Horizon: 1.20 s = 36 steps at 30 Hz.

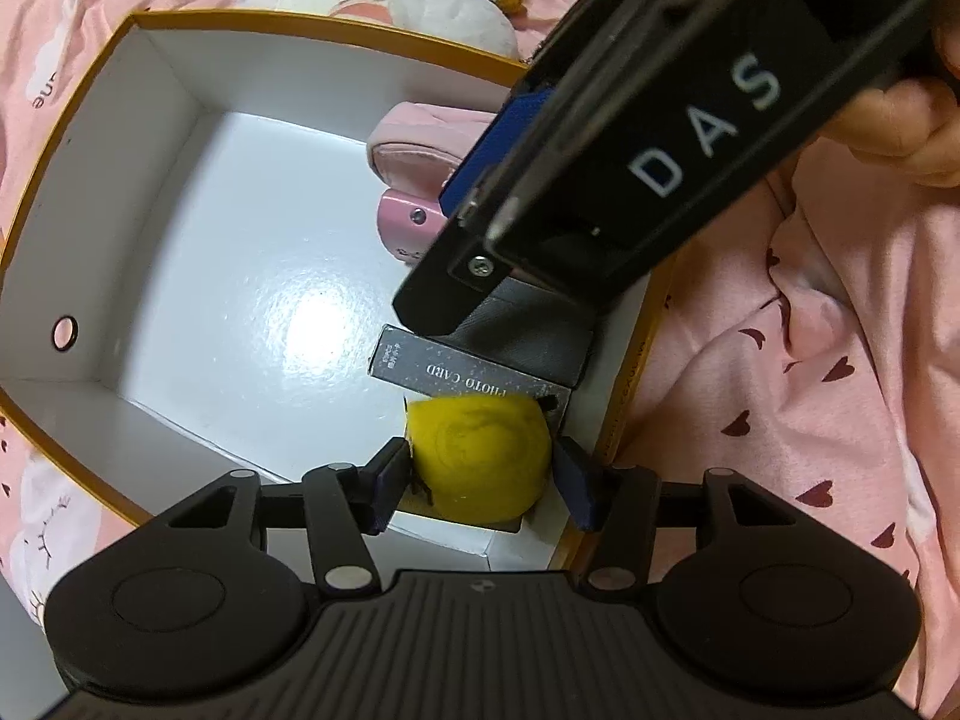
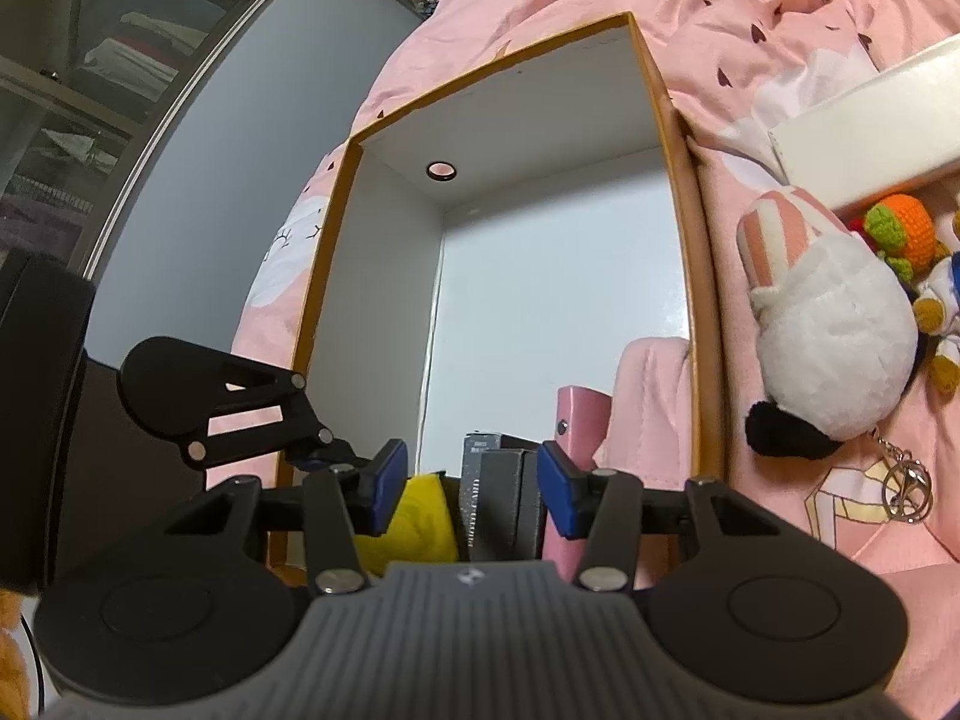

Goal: Organize objects
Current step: 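Lower both items into the box and open both tools, then move both tools back to the plush toys beside the box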

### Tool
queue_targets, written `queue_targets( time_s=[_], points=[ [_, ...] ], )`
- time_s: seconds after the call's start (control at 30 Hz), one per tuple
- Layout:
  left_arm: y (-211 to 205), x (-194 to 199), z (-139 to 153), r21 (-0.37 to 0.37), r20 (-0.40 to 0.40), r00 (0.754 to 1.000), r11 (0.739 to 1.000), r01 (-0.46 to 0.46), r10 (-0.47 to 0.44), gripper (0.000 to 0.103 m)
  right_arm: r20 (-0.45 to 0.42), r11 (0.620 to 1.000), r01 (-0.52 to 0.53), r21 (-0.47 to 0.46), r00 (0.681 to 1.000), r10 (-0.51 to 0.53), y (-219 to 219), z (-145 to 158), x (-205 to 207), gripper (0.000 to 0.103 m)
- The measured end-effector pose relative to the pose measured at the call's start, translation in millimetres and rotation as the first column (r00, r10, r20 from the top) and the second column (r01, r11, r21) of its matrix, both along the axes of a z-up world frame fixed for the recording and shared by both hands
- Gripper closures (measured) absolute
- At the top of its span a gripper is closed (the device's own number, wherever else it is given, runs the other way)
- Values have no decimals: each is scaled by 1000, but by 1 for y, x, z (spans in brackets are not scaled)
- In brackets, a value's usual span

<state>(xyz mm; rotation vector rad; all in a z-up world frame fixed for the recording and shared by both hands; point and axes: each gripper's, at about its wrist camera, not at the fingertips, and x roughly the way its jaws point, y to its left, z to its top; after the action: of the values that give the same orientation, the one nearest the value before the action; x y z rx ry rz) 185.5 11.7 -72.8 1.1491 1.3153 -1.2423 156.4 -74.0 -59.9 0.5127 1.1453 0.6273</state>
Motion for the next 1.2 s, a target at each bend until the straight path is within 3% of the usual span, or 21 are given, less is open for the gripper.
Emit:
queue_targets(
  time_s=[0.17, 0.27, 0.33, 0.47, 0.53, 0.6, 0.63, 0.73, 0.77, 0.87, 0.97, 1.03, 1.1, 1.2],
  points=[
    [16, -1, 13, -70, 42, 996, 995, -70, 73, 40, 37, 999, -37, -28, 999, 38, 9, 2, -1, 63],
    [36, 9, 33, -171, 72, 969, 960, -222, 237, 41, 72, 995, -83, -49, 994, 87, 19, 5, 1, 63],
    [52, 16, 47, -246, 59, 931, 909, -336, 360, 45, 94, 989, -122, -81, 987, 129, 30, 6, 4, 63],
    [74, 19, 75, -397, 59, 819, 767, -504, 570, 48, 160, 963, -169, -209, 966, 204, 58, 7, 15, 64],
    [87, 12, 85, -463, 92, 749, 694, -551, 656, 48, 173, 954, -176, -244, 960, 221, 67, 5, 20, 64],
    [97, -8, 94, -543, 190, 687, 658, -521, 701, 48, 180, 949, -180, -260, 956, 230, 75, 3, 23, 64],
    [98, -17, 95, -578, 259, 650, 654, -488, 714, 48, 182, 948, -178, -266, 956, 231, 77, 2, 23, 64],
    [103, -47, 90, -629, 453, 530, 679, -380, 717, 47, 176, 951, -166, -262, 960, 216, 76, -1, 22, 64],
    [101, -58, 84, -621, 502, 503, 698, -356, 703, 47, 174, 952, -158, -262, 963, 207, 74, -2, 22, 64],
    [101, -71, 69, -619, 547, 465, 711, -334, 696, 47, 183, 955, -121, -269, 968, 174, 67, 0, 20, 64],
    [104, -75, 59, -637, 539, 421, 681, -362, 729, 47, 212, 959, -72, -273, 968, 133, 56, 8, 18, 64],
    [111, -82, 52, -622, 563, 401, 690, -370, 723, 47, 243, 959, -33, -281, 964, 105, 47, 15, 16, 63],
    [116, -84, 49, -603, 585, 386, 701, -381, 713, 47, 274, 958, 5, -288, 959, 77, 37, 22, 13, 63],
    [127, -89, 59, -615, 599, 347, 692, -378, 722, 47, 314, 954, 58, -294, 949, 39, 17, 32, 7, 63]
  ],
)
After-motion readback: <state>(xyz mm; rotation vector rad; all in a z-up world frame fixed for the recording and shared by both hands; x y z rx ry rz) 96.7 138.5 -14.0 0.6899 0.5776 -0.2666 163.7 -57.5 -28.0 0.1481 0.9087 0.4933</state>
